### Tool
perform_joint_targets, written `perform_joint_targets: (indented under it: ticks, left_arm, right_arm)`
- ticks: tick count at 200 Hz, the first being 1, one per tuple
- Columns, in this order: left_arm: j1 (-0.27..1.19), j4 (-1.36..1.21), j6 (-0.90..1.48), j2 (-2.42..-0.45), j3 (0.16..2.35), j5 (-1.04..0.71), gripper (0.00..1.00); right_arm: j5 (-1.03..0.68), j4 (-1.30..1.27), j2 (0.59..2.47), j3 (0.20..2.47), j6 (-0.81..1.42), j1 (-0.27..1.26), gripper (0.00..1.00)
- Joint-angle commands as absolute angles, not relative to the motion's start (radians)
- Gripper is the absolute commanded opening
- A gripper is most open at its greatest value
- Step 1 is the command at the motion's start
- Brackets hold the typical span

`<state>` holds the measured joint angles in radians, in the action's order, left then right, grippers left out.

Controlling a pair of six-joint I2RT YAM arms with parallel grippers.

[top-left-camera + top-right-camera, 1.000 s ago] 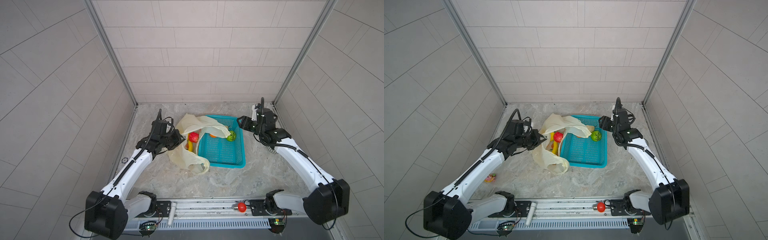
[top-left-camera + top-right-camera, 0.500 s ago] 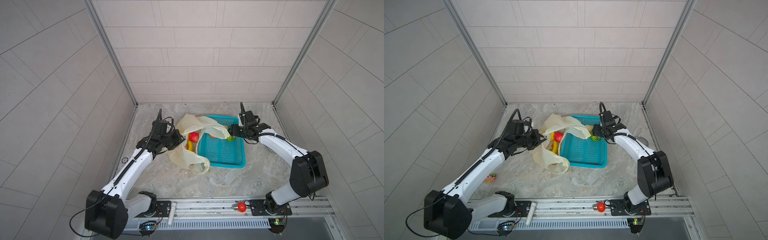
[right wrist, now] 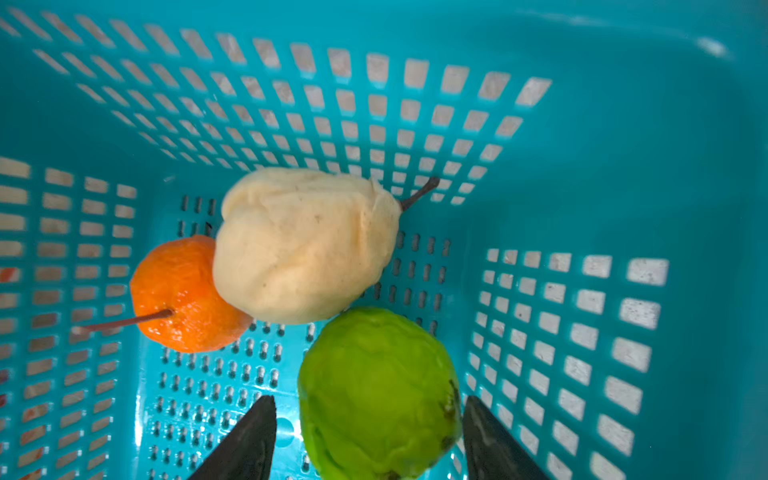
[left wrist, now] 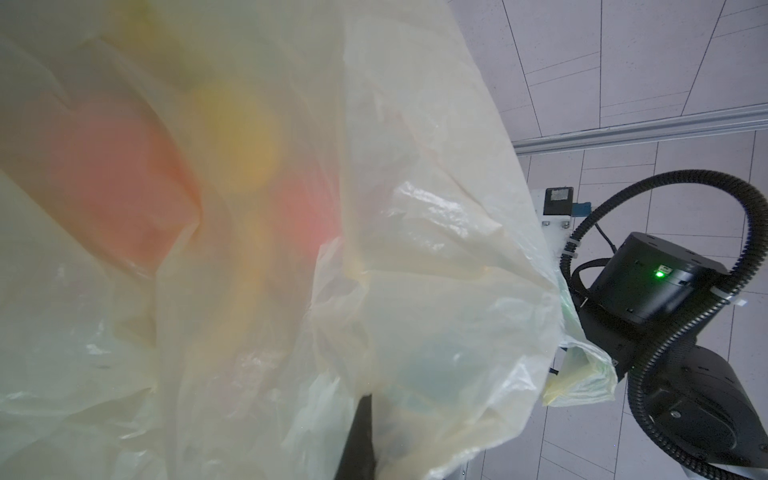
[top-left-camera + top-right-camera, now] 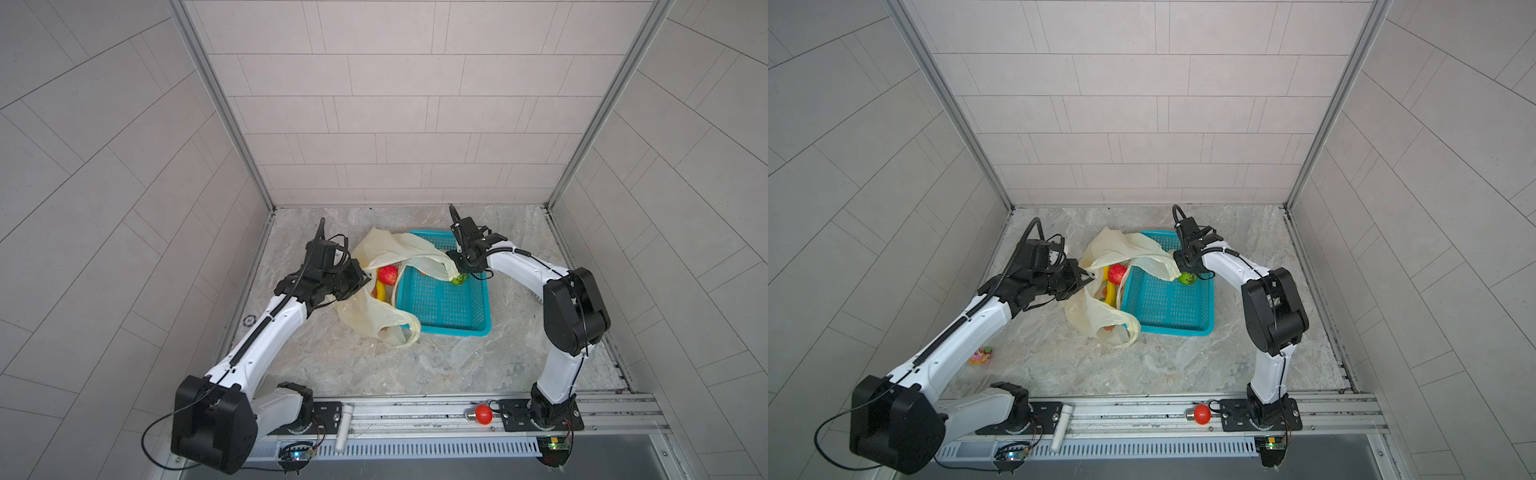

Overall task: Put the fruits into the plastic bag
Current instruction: 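Lower the right gripper onto the green custard apple and grasp it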

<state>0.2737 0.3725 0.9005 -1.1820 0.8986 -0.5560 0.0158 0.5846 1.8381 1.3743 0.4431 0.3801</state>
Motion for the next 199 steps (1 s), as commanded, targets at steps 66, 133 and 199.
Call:
perform_joint_targets:
  ticks: [66,133,199]
  left_arm:
    - [0.278,0.366,0.893,-1.184,0.905,-0.562,0.0]
    - [0.278,0.371,0.89,-1.187,0.913,-0.561,0.0]
    - [0.279,0.377,0.882,-1.185,0.918,-0.562,0.0]
  right_arm:
    - [0.022,0.586,1.902,1.353,0.435,0.386,0.68]
    - [-0.019,0.58,1.924,1.349,0.458,0.389,0.7]
    - [-0.026,0.547,1.745,1.303,0.462,0.388,0.53]
